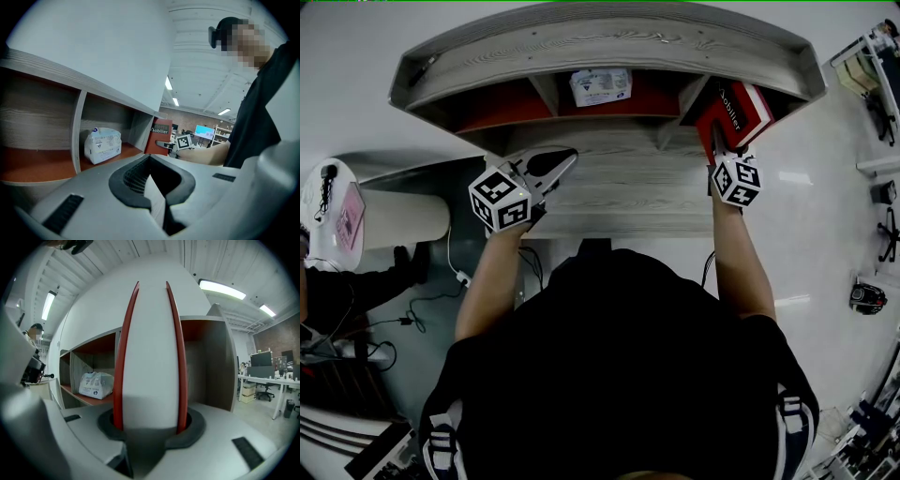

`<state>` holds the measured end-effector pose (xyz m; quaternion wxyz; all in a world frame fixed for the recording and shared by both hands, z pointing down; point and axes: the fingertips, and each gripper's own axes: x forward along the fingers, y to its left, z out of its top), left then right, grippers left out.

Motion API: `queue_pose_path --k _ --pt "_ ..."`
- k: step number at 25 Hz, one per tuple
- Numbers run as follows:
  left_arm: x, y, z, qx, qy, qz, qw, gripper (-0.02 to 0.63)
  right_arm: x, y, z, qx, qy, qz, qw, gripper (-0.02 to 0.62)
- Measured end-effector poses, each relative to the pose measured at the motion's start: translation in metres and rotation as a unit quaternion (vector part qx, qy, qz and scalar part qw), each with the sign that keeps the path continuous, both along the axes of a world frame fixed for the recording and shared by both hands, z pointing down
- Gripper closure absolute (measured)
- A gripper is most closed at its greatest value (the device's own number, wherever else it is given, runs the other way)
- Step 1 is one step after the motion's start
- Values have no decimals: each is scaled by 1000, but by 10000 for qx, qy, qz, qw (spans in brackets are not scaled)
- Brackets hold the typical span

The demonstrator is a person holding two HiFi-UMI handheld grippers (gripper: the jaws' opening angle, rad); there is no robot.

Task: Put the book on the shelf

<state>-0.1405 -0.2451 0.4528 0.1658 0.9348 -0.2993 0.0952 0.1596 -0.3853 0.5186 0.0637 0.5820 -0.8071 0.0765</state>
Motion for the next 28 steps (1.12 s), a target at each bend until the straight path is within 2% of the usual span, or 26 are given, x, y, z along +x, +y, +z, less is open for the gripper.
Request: queue_pose_path --k 28 --pt "-9 -24 2 -34 -17 -31 10000 586 -22 -21 8 243 320 422 9983 425"
